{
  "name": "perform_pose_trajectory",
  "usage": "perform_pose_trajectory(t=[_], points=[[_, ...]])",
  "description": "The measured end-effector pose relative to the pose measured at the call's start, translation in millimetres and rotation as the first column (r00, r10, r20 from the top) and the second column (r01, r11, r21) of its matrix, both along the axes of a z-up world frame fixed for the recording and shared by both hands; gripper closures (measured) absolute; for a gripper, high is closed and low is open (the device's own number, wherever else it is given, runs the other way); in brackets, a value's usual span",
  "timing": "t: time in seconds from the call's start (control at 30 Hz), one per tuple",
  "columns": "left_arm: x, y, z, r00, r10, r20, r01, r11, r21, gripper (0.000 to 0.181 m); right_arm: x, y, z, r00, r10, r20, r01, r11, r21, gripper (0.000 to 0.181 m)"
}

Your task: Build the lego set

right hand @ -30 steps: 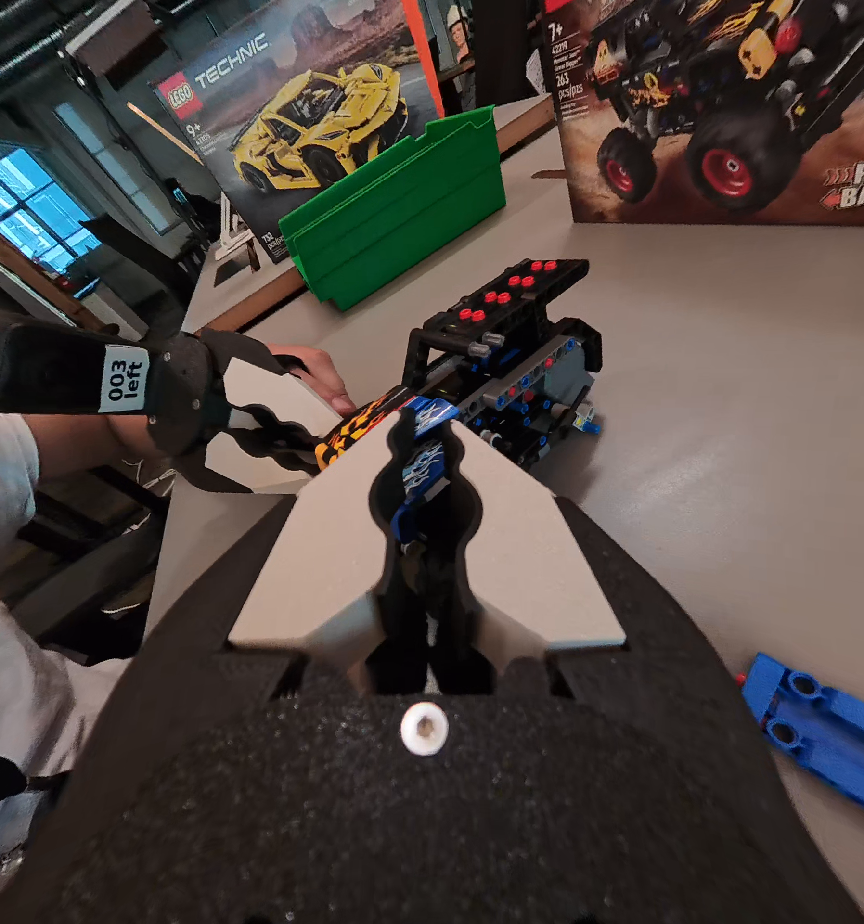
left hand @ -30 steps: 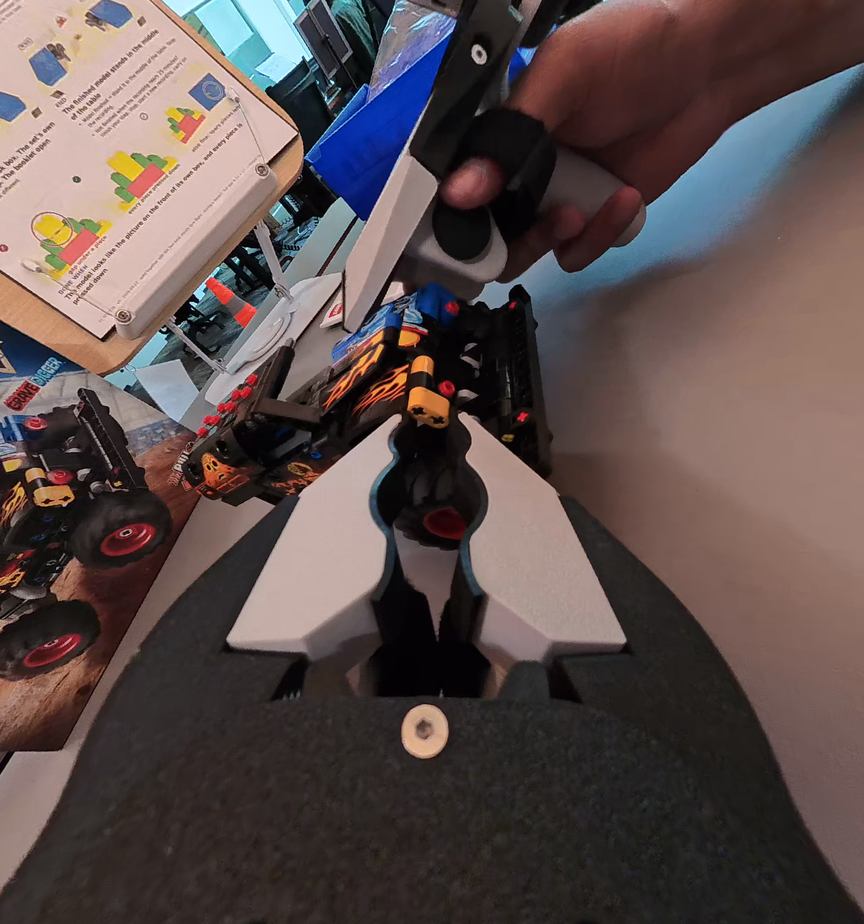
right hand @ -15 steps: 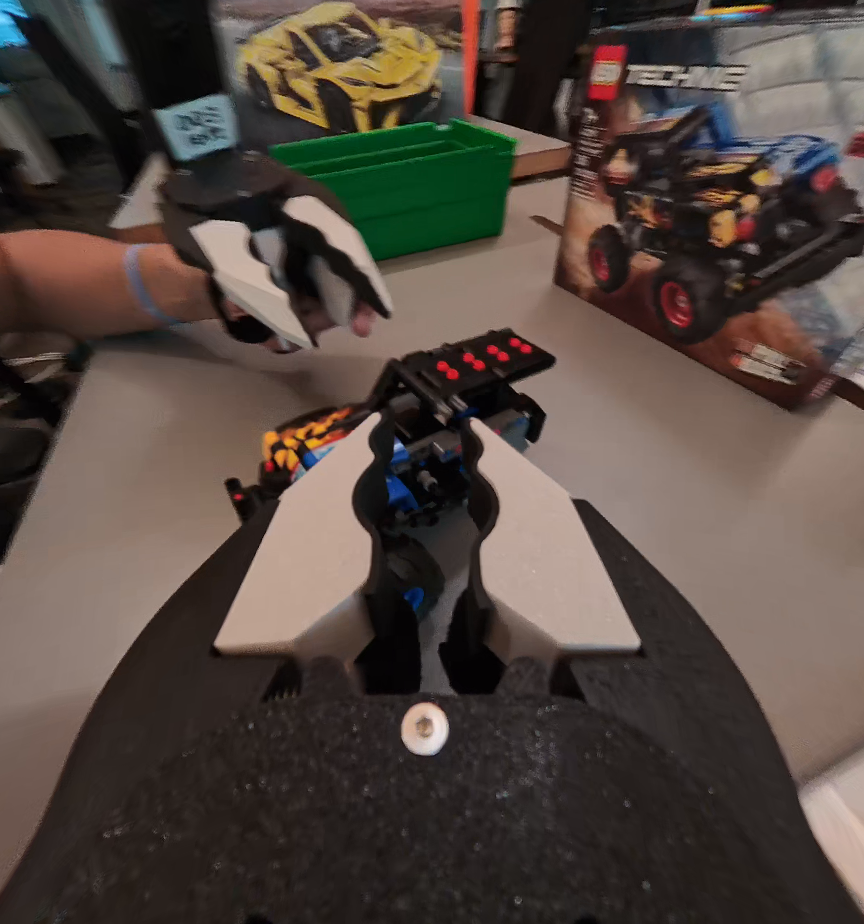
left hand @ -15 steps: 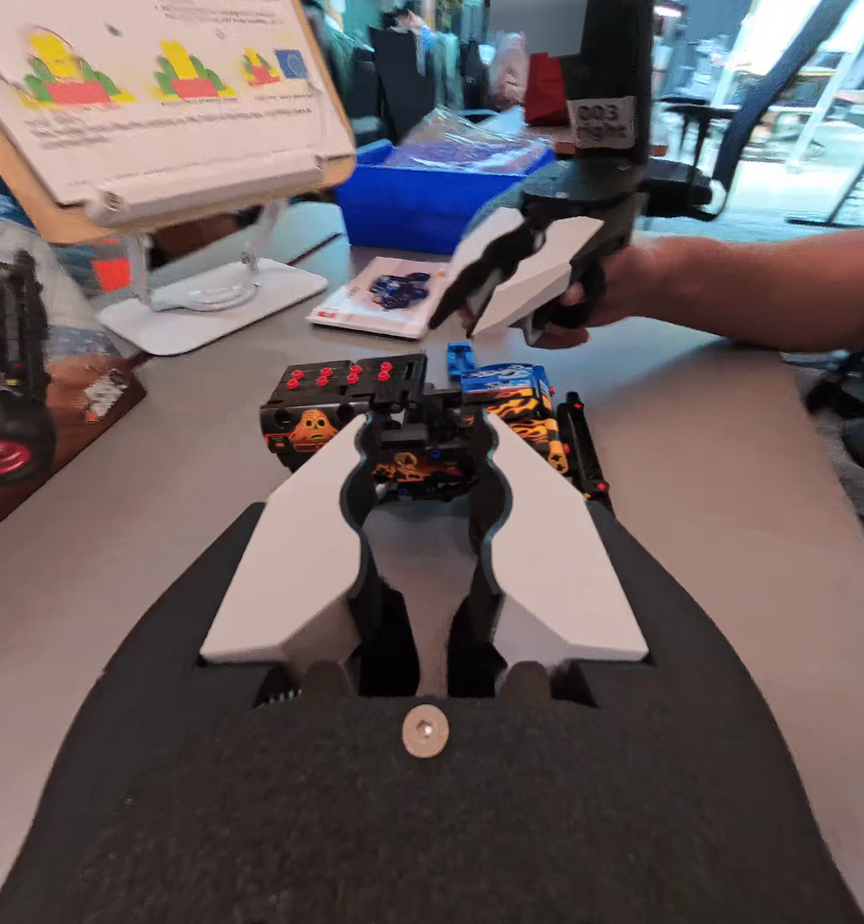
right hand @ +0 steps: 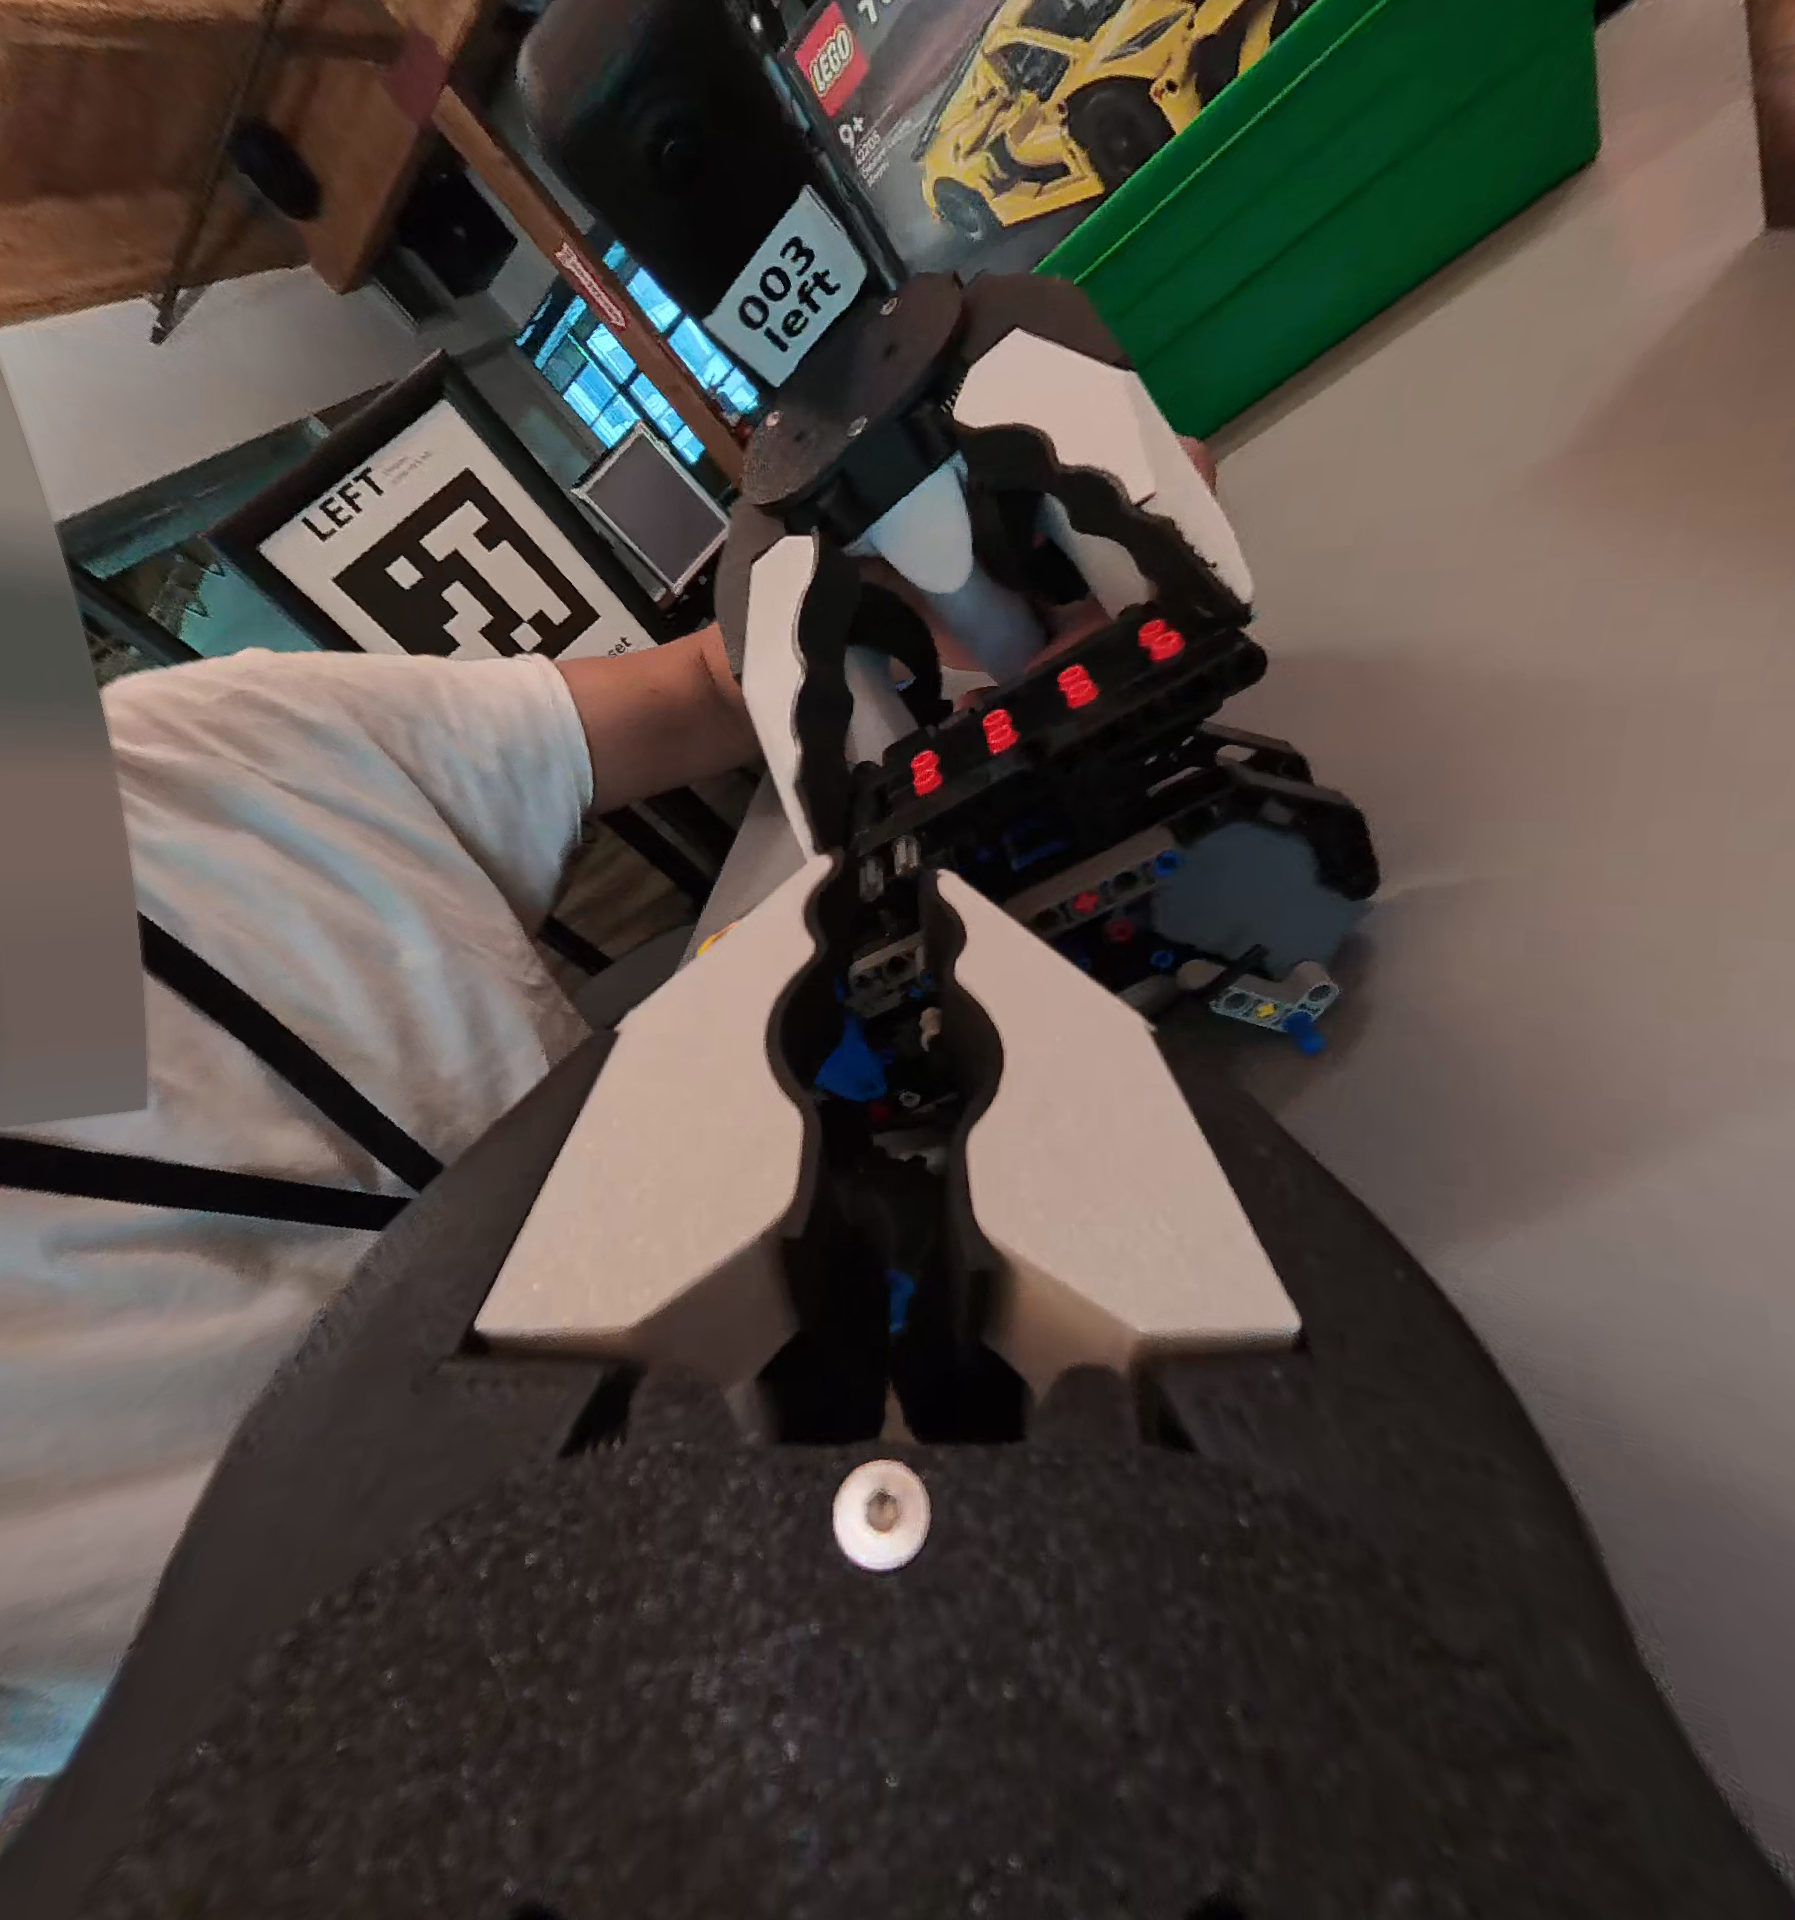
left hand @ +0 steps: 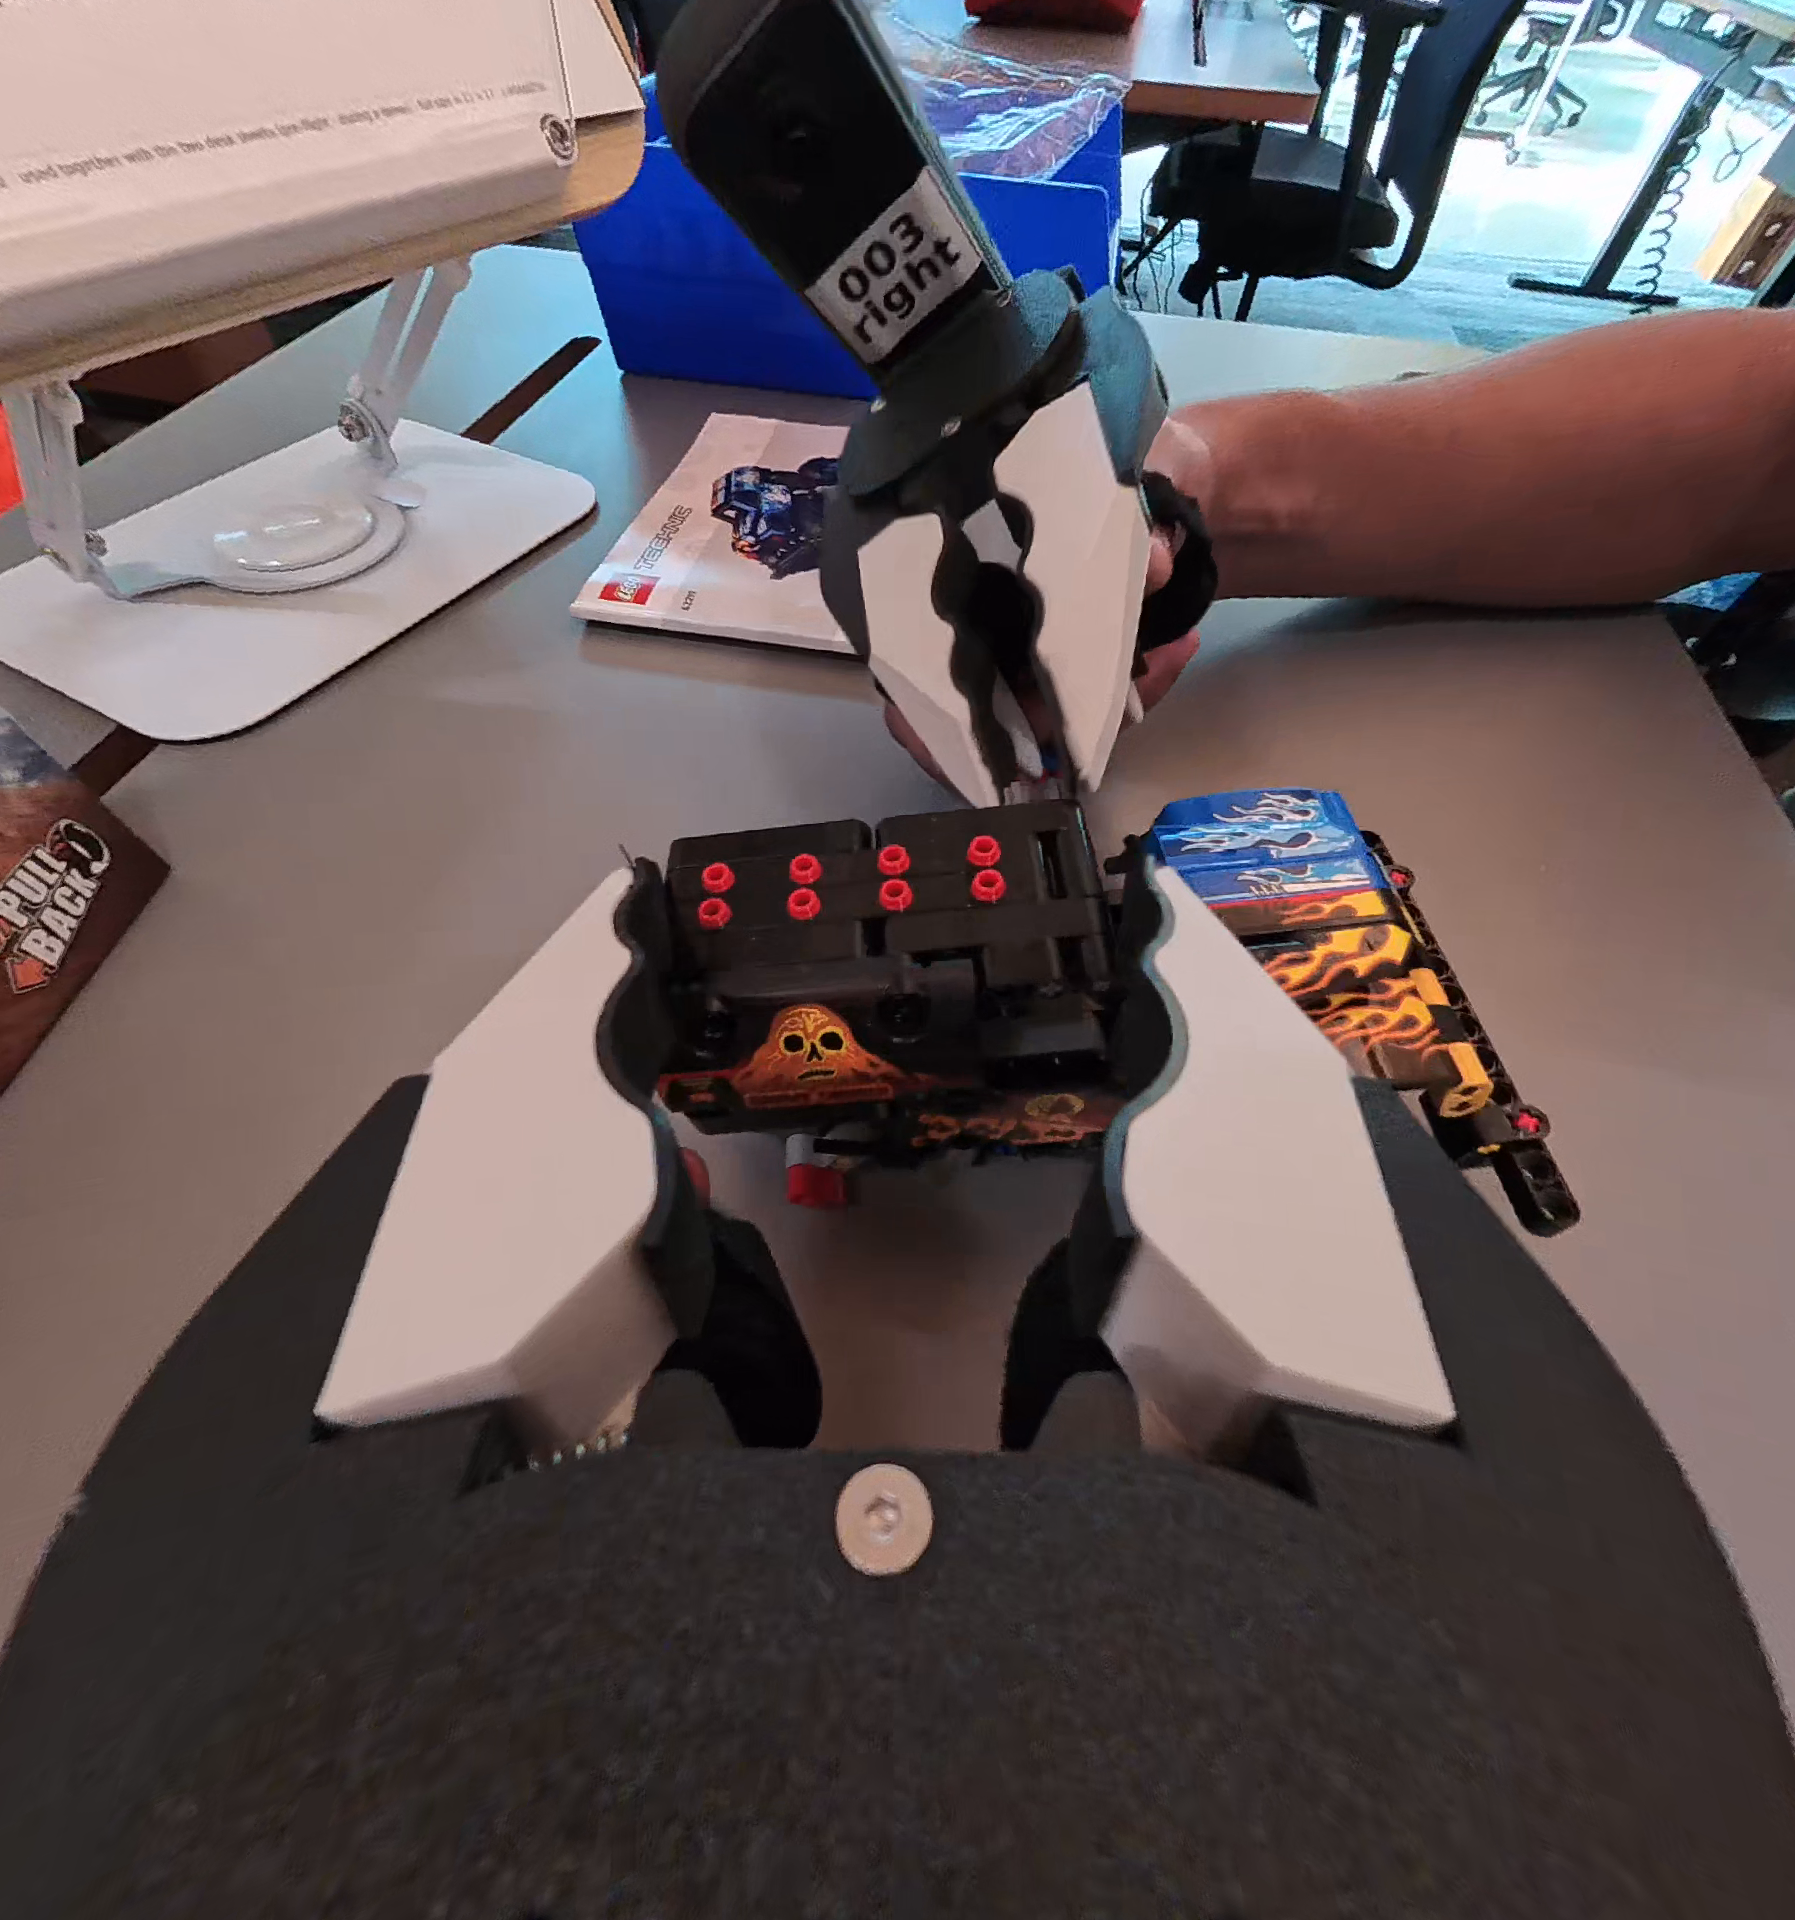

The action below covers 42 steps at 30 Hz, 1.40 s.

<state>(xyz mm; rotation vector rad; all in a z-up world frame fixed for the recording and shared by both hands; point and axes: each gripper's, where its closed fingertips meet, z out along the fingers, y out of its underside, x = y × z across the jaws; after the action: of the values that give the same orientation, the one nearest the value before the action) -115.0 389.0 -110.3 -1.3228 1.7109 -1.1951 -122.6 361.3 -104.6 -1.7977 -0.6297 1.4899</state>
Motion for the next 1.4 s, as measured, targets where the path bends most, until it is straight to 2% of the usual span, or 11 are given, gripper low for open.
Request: perform_pose_trajectory(t=[0.13, 0.5, 0.6, 0.63, 0.7, 0.73, 0.93, 1.0, 1.07, 1.4], points=[[0.0, -2.9, 2.0, 0.999, 0.004, 0.043, -0.005, 1.0, 0.029, 0.105, 0.0, -0.6, 0.8, 0.999, 0.0, -0.048, -0.005, 0.995, -0.102, 0.172], [-1.4, -3.6, 1.9, 0.996, 0.035, 0.086, -0.039, 0.998, 0.039, 0.107, -2.3, -3.7, 1.9, 0.983, -0.027, -0.18, -0.038, 0.936, -0.35, 0.177], [-1.8, -5.1, 2.7, 0.994, 0.041, 0.106, -0.046, 0.998, 0.049, 0.108, -1.3, -5.0, 1.1, 0.985, -0.032, -0.171, -0.032, 0.933, -0.36, 0.177], [-2.6, -7.8, 3.3, 0.993, 0.03, 0.115, -0.037, 0.997, 0.066, 0.12, -0.1, -4.9, 1.0, 0.984, -0.039, -0.172, -0.027, 0.931, -0.365, 0.177], [-2.1, -12.7, 4.3, 0.991, 0.026, 0.13, -0.039, 0.995, 0.093, 0.127, 1.8, -6.4, 0.8, 0.986, -0.037, -0.165, -0.026, 0.932, -0.36, 0.177], [-2.0, -15.2, 4.5, 0.99, 0.026, 0.138, -0.04, 0.994, 0.102, 0.137, 2.4, -6.8, 0.5, 0.988, -0.032, -0.151, -0.023, 0.937, -0.349, 0.177], [-19.7, -16.3, 7.8, 0.994, -0.025, 0.103, 0.01, 0.99, 0.141, 0.141, 5.0, -8.3, 0.6, 0.989, -0.026, -0.146, -0.024, 0.944, -0.329, 0.178], [-33.4, -15.4, 7.2, 0.995, -0.06, 0.079, 0.05, 0.992, 0.113, 0.154, 6.1, -7.3, 0.5, 0.989, -0.029, -0.142, -0.018, 0.947, -0.32, 0.178], [-38.1, -13.9, 1.2, 0.996, -0.071, 0.046, 0.068, 0.996, 0.062, 0.158, 5.4, -7.0, 0.6, 0.989, -0.031, -0.148, -0.019, 0.947, -0.322, 0.178], [-38.3, -25.8, 5.0, 0.987, -0.161, 0.03, 0.163, 0.974, -0.158, 0.154, 3.8, -7.4, 0.8, 0.989, -0.028, -0.142, -0.017, 0.952, -0.304, 0.178]])
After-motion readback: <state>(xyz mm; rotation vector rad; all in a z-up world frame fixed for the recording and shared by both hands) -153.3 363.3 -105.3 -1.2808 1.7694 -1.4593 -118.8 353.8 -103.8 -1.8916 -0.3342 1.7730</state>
